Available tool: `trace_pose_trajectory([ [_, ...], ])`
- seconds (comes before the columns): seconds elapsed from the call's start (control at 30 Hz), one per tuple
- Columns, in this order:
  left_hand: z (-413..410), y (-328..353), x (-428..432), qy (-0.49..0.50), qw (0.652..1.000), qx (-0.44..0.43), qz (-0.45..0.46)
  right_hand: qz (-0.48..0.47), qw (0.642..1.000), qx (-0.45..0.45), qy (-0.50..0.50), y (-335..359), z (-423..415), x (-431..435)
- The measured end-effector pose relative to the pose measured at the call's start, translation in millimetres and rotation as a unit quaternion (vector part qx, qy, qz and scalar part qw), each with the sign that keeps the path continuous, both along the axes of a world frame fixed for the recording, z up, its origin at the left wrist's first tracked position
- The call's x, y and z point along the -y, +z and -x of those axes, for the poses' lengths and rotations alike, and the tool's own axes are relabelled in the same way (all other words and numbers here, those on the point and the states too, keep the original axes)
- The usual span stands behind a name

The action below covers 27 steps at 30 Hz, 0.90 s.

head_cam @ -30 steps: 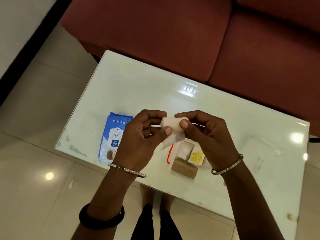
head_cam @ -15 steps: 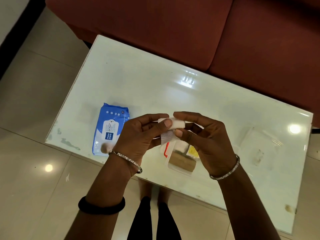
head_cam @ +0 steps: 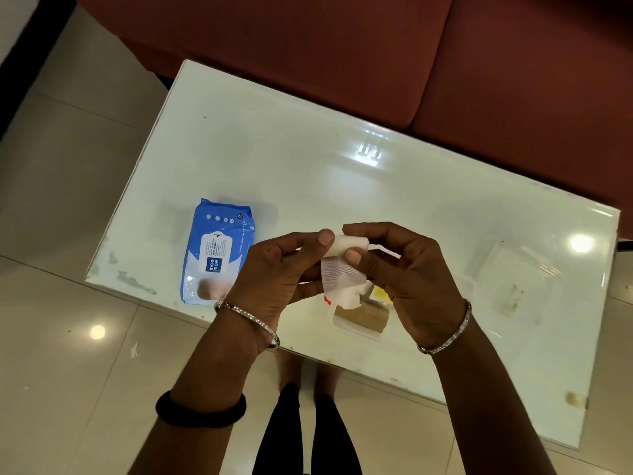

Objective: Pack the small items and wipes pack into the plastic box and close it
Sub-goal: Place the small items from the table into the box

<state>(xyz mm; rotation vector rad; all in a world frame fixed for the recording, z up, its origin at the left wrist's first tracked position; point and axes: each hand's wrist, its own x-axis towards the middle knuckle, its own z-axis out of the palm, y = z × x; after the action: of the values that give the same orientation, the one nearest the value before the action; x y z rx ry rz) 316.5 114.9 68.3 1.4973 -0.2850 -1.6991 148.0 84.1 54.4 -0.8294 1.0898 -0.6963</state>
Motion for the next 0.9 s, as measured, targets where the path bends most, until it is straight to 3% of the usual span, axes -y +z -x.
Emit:
trace_pose_trajectory([
  [0.2,-2,-4,-5,-0.020,0.999,0.011,0.043,-0.046,0.997,0.060,-0.014,0,1,-6],
  [0.4,0,-8,-8,-0.022,0.999,-0.026,0.013,-0.024,0.999,-0.004,-0.043,-6,0,-9],
  [0.6,1,-14,-6,-0.017,0.999,-0.028,-0.018,0.018,1.000,0.005,-0.020,-11,2,-8],
  [0.77,-4,-20,-7,-0.035,0.999,-0.034,0.009,-0.066,0.997,0.016,-0.040,-13,1,-8],
  [0.9,-4,-24,-9,-0.050,0.998,-0.035,0.010,-0.050,0.998,-0.031,-0.032,-20,-1,-11],
])
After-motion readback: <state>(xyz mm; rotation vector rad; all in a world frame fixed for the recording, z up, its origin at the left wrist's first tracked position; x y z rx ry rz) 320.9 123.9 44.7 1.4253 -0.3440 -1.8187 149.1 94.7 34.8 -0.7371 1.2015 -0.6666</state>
